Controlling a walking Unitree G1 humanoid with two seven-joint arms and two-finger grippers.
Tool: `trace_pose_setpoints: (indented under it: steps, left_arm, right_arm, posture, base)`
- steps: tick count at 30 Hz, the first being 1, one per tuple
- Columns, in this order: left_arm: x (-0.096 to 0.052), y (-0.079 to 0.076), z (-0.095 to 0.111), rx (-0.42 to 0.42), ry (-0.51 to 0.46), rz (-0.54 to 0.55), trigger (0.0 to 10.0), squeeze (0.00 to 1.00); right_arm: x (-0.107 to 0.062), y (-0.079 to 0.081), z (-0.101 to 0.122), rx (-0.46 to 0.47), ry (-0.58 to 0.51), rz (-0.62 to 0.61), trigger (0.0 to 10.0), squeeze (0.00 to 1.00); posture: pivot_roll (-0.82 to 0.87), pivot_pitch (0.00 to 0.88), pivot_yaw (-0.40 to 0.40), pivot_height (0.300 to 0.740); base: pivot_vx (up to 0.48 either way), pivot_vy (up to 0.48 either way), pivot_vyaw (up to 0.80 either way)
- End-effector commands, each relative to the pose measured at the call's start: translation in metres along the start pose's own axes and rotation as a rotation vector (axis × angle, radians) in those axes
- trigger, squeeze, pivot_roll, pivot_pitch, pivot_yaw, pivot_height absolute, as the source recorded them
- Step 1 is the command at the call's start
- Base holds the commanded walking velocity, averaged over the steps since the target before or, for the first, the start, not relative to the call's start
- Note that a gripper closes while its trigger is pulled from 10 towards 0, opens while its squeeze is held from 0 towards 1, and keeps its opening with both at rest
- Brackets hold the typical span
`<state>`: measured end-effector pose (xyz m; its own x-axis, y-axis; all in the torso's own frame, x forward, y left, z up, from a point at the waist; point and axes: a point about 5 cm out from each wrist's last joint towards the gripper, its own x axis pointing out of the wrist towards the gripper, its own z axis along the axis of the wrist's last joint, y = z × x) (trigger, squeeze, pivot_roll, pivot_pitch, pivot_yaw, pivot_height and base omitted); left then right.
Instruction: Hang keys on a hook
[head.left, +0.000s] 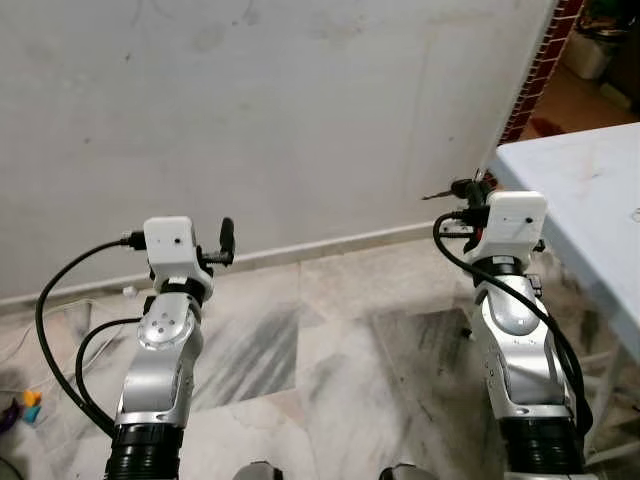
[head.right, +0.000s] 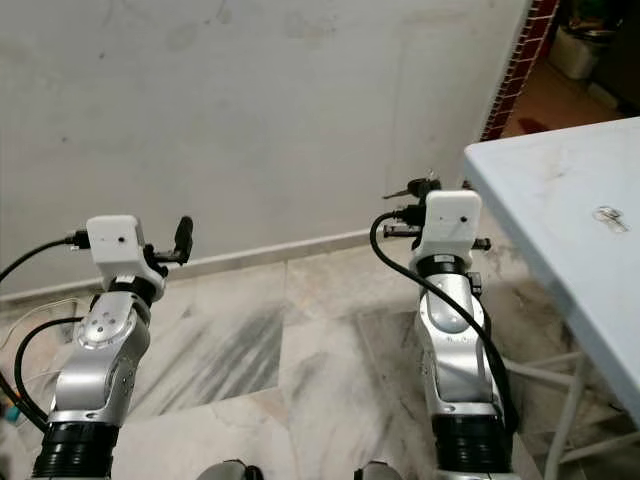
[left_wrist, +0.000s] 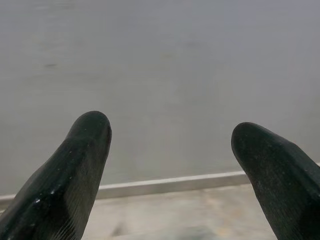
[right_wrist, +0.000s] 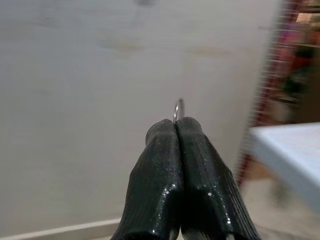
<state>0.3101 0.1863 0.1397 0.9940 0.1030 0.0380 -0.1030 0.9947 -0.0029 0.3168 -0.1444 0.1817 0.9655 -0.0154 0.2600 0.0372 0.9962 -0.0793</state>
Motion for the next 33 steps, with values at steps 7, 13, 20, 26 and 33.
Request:
trace_pose_setpoints:
  steps: [7,13,20,26,33]
  left_arm:
    - [-0.0013,-0.0006,0.0000,-0.001,0.004,0.006,10.0,0.00]
    - [-0.0031,0.0010,-0.0010,-0.003,0.006,0.014,10.0,0.00]
    - [-0.0036,0.0012,-0.0017,-0.005,0.007,0.024,10.0,0.00]
    - [-0.0033,0.0008,-0.0018,-0.008,0.009,0.027,10.0,0.00]
    - [-0.0051,0.0016,-0.0026,-0.010,0.012,0.037,10.0,0.00]
  right_arm:
    - [0.0025,-0.0065,0.0010,-0.006,-0.009,-0.012,10.0,0.00]
    - [0.0036,-0.0057,0.0015,-0.008,-0.010,-0.006,10.0,0.00]
    - [0.0044,-0.0054,0.0016,-0.009,-0.013,0.001,10.0,0.00]
    - [0.0055,-0.0047,0.0021,-0.007,-0.014,0.005,10.0,0.00]
    - [0.0062,-0.0046,0.0023,-0.005,-0.015,0.010,10.0,0.00]
  posture:
    - [-0.01,0.162,0.068,0.740]
    - [0.00,0.164,0.061,0.740]
    - [0.00,0.161,0.057,0.740]
    - [0.00,0.163,0.053,0.740]
    - [0.00,0.166,0.050,0.740]
  base:
    - [0.000,0.320,0.00]
    - [0.000,0.320,0.00]
    - [0.000,0.323,0.00]
    - [0.000,0.351,0.00]
    - [0.000,0.480,0.00]
